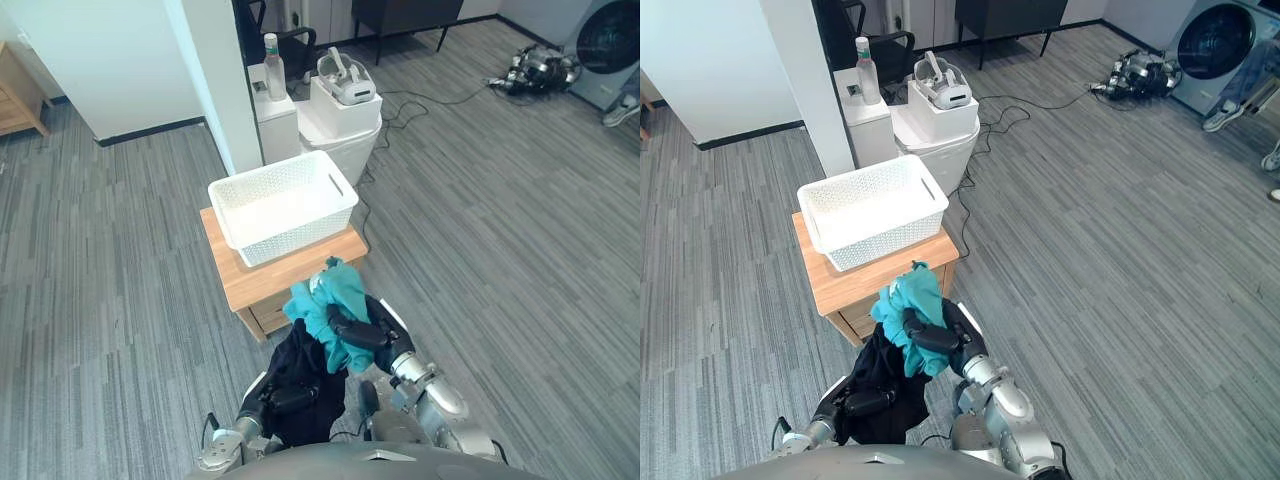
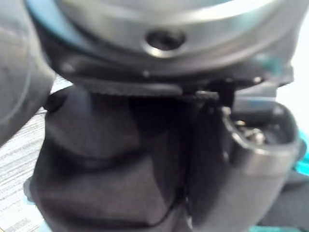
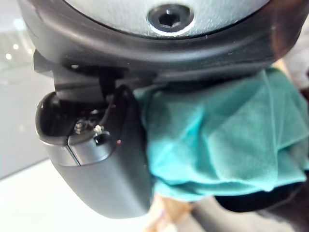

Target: Tidy up the quilt and then pick up the clothes from the bed and put them into the laundry hamper

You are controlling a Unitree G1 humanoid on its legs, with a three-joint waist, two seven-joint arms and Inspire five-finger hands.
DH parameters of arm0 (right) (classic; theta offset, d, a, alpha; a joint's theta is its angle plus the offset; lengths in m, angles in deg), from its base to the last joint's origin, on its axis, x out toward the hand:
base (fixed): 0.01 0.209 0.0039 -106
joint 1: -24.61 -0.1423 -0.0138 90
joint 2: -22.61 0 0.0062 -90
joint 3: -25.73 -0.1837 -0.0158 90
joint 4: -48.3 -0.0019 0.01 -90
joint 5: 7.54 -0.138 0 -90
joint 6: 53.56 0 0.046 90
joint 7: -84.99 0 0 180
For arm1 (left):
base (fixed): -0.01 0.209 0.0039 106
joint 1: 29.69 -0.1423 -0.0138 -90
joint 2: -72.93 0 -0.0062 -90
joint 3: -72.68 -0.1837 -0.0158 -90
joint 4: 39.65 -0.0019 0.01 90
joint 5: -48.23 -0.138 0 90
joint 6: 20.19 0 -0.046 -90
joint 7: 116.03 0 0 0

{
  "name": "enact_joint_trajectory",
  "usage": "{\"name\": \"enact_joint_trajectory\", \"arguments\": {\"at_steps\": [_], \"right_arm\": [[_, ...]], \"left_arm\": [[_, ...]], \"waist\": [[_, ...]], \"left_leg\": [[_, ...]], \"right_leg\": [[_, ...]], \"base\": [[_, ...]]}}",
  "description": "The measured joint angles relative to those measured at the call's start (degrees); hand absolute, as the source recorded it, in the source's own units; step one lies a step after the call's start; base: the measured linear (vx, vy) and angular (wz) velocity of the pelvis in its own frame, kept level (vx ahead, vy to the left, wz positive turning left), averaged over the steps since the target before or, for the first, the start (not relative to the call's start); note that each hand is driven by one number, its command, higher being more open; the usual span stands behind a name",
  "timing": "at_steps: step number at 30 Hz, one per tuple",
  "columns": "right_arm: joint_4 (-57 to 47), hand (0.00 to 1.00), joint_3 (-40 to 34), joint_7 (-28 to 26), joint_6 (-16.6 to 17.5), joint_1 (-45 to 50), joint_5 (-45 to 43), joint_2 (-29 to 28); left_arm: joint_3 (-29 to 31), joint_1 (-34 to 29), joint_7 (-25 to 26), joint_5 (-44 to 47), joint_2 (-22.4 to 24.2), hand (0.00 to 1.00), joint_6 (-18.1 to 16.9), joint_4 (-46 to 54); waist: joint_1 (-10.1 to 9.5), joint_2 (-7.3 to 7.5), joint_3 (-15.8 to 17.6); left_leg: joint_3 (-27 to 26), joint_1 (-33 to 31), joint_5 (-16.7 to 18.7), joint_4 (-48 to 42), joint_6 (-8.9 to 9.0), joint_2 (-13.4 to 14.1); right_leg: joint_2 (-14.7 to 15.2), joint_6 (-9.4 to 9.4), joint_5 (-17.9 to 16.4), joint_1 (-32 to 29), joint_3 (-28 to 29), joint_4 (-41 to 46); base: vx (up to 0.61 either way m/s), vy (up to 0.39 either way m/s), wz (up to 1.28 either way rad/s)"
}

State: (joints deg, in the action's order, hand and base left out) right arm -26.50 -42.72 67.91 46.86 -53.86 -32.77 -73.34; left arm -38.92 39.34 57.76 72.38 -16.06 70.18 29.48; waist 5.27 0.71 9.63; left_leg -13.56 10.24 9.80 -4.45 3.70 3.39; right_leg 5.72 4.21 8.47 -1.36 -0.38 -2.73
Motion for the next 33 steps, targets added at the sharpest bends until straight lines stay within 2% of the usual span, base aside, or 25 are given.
{"name": "enact_joint_trajectory", "arguments": {"at_steps": [2, 7, 8, 9, 18, 20, 25, 26, 27, 28, 29, 30, 31, 32, 33], "right_arm": [[0.00, 0.00, 0.22, -0.04, -0.07, 0.72, 0.00, -0.45], [0.04, 0.00, 0.19, -0.05, -0.20, 1.02, -0.01, -0.71], [0.10, 0.00, 0.12, -0.05, -0.46, 1.02, -0.01, -0.72], [0.08, 0.00, 0.41, -0.46, -1.43, 0.01, -0.27, -0.92], [0.87, 0.00, -2.19, -0.49, -1.63, 2.37, -0.56, -1.52], [4.05, 0.00, -4.25, -0.80, -2.36, 3.82, -0.98, -2.00], [11.26, 0.00, -8.37, -1.42, -3.92, 5.98, -2.58, -0.80], [11.79, 0.00, -9.43, -1.53, -3.94, 6.08, -3.42, -0.52], [11.70, 0.00, -9.74, -1.88, -3.90, 6.64, -4.61, 0.47], [11.46, 0.00, -9.75, -2.38, -3.86, 6.61, -4.80, 0.89], [10.97, 0.00, -9.39, -3.19, -3.78, 6.74, -5.39, 1.10], [10.98, 0.00, -9.32, -3.50, -3.69, 7.12, -6.12, 0.22], [10.73, 0.00, -9.31, -3.73, -3.17, 7.56, -6.98, 0.56], [10.73, 0.00, -9.35, -3.95, -2.78, 7.44, -7.22, 1.08], [10.74, 0.00, -9.42, -4.21, -2.20, 7.21, -7.33, 1.23]], "left_arm": [[-0.02, 0.03, 0.02, 0.00, -0.12, 0.00, 0.02, -0.26], [-0.48, 0.01, -0.75, -0.25, -0.13, 0.00, 1.09, -1.70], [-0.61, -0.37, -1.18, -0.29, -0.11, 0.00, 1.14, -1.70], [-0.66, -0.30, -2.07, -0.18, 0.63, 0.00, 2.27, -1.70], [0.04, -0.38, -2.24, 0.73, 0.77, 0.00, 2.19, -2.32], [1.77, -0.35, -2.59, 0.84, 1.74, 0.00, 2.00, -3.15], [5.28, -0.23, -2.88, 2.11, 4.22, 0.00, 1.24, -5.20], [5.91, 0.15, -3.20, 2.70, 4.44, 0.00, 0.95, -5.72], [6.58, 0.39, -3.52, 2.75, 5.04, 0.00, 0.89, -6.44], [7.15, 0.46, -3.90, 2.78, 5.53, 0.00, 0.69, -7.14], [9.11, 0.40, -4.28, 2.79, 6.03, 0.00, -0.17, -7.94], [10.84, 0.65, -4.83, 2.81, 5.59, 0.00, -0.63, -7.38], [11.56, 0.73, -4.93, 2.98, 6.00, 0.00, -0.60, -6.52], [12.21, 0.63, -5.04, 3.36, 6.80, 0.00, -0.61, -5.81], [12.52, 0.62, -5.18, 3.38, 7.55, 0.00, -0.55, -5.46]], "waist": [[0.01, 0.52, -0.38], [-0.10, -1.63, -1.56], [-0.09, -2.18, -1.90], [1.27, -4.65, -1.55], [0.96, -4.21, -1.02], [0.81, -3.85, -0.65], [-0.07, -4.07, -0.34], [-0.27, -4.32, 0.09], [-0.26, -5.41, 0.62], [-0.29, -5.64, 0.73], [-0.46, -4.84, 0.73], [-0.33, -2.75, 1.21], [-0.37, -3.31, 1.48], [-0.67, -4.07, 2.14], [-0.89, -4.00, 2.97]], "left_leg": [[0.47, -0.16, -0.06, 0.14, -0.09, -0.21], [1.67, -1.24, -0.66, 0.65, -0.08, 0.27], [1.66, -1.34, -0.94, 0.78, 0.15, 0.52], [-3.75, 0.26, -3.56, 4.68, 2.83, 4.41], [-2.69, 0.26, -3.55, 4.87, 2.77, 3.82], [-1.79, 0.21, -3.35, 4.80, 2.45, 3.66], [-1.43, 0.52, -2.15, 3.75, 1.52, 3.49], [-1.76, 0.39, -0.03, 1.45, 1.15, 4.05], [-2.53, 0.17, 2.00, -1.67, 1.69, 5.65], [-2.98, 0.14, 2.81, -3.79, 2.19, 6.17], [-3.83, -1.42, 4.90, -11.05, 2.97, 6.76], [-4.00, -6.99, 5.32, -24.80, 3.06, 7.06], [-2.82, -11.38, 3.27, -34.62, -0.14, 8.64], [-0.94, -14.28, -0.56, -41.20, -3.57, 9.72], [0.45, -15.77, -3.76, -45.04, -3.72, 9.85]], "right_leg": [[0.31, 0.29, 0.19, 0.52, -1.01, -0.70], [0.27, 0.47, 0.31, 0.74, -2.87, -1.69], [0.29, 0.39, 0.26, 0.78, -3.23, -1.70], [-2.83, -0.91, -0.31, 0.96, -4.13, -1.81], [-2.73, -1.12, -0.66, 1.38, -4.91, -1.81], [-2.78, -0.98, -1.17, 1.62, -5.50, -1.79], [-2.49, -1.06, -3.20, 1.28, -5.65, 0.94], [-2.57, -1.14, -5.50, 0.56, -5.50, 4.08], [-2.96, -1.75, -8.17, -0.30, -5.39, 8.60], [-3.00, -2.07, -10.20, -1.63, -5.65, 13.02], [-2.51, -2.76, -15.98, -4.55, -5.80, 22.99], [-0.65, -2.49, -20.08, -5.73, -5.72, 27.07], [-0.97, -2.82, -20.95, -5.38, -5.49, 27.42], [-1.79, -3.01, -21.00, -3.99, -4.65, 26.42], [-2.10, -3.73, -20.70, -2.25, -2.96, 25.13]], "base": [[-0.01, 0.027, 0.16], [-0.01, -0.030, 0.21], [-0.01, -0.020, 0.08], [-0.01, -0.020, 0.05], [0.00, 0.000, 0.05], [-0.01, -0.004, 0.12], [0.02, 0.027, 0.03], [0.03, 0.031, -0.07], [0.04, 0.011, -0.15], [0.12, -0.042, -0.21], [0.11, -0.108, -0.11], [0.08, -0.131, -0.09], [0.01, -0.157, -0.14], [0.05, -0.098, -0.36], [0.17, -0.037, -0.67]]}}
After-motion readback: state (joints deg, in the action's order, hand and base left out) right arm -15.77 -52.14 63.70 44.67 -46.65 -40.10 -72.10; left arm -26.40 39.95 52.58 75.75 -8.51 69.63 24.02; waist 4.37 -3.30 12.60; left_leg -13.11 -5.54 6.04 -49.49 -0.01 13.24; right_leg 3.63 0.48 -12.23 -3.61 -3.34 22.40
